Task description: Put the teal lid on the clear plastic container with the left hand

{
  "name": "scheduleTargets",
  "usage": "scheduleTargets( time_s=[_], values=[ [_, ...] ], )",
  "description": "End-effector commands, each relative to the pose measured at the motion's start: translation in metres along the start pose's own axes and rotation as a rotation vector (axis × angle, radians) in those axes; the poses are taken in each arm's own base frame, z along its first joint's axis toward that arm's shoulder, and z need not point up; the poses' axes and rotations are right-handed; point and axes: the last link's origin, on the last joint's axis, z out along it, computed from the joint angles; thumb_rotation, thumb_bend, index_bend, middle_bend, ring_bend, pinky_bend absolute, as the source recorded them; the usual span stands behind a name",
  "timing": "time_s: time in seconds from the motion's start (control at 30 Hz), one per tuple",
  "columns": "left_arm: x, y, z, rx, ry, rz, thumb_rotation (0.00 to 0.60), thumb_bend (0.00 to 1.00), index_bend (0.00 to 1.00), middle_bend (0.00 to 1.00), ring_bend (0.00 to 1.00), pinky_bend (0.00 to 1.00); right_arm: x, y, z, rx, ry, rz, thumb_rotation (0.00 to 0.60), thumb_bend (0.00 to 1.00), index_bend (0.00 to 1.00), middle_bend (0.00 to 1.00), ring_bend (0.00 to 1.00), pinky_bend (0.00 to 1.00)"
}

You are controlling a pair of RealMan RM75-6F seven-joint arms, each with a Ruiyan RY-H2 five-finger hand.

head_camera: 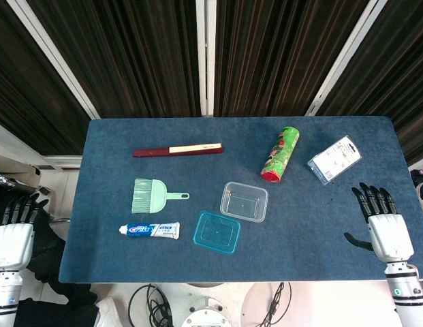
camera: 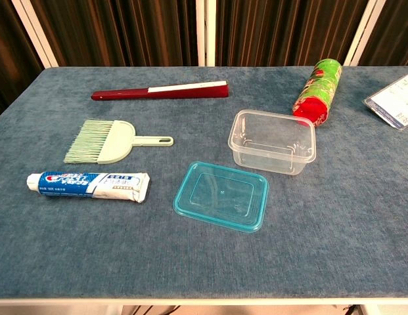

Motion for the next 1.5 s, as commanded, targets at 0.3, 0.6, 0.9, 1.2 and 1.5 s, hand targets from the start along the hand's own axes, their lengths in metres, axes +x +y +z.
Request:
scheduleTargets(
  time_s=[0.3,0.6,0.9,1.2,1.5],
  values=[
    [0.000,0.003,-0.001,-0.015,-0.002,-0.009,0.600,0.02,0.14,0.06,0.00,0.00,-0.035,-0.082,0.072,0.312,-0.157,-0.009,0.600,0.03,0.00,0.00,0.00,0.00],
    [-0.001,0.005,-0.001,-0.023,-0.009,-0.007,0.600,0.02,0.14,0.06,0.00,0.00,-0.074,-0.154,0.122,0.458,-0.286,-0.033,0.600,0.03,0.00,0.00,0.00,0.00],
    [-0.001,0.003,-0.001,-0.019,-0.012,-0.012,0.600,0.02,0.14,0.06,0.00,0.00,-0.091,-0.191,0.150,0.499,-0.286,-0.060,0.600,0.02,0.00,0.00,0.00,0.00],
    [0.001,0.002,0.001,-0.022,-0.011,-0.012,0.600,0.02,0.14,0.06,0.00,0.00,-0.089,-0.202,0.192,0.465,-0.267,-0.094,0.600,0.02,0.00,0.00,0.00,0.00],
    [0.001,0.007,0.016,-0.058,-0.025,0.012,0.600,0.02,0.14,0.06,0.00,0.00,-0.088,-0.214,0.213,0.467,-0.278,-0.108,0.600,0.02,0.00,0.00,0.00,0.00]
  ],
)
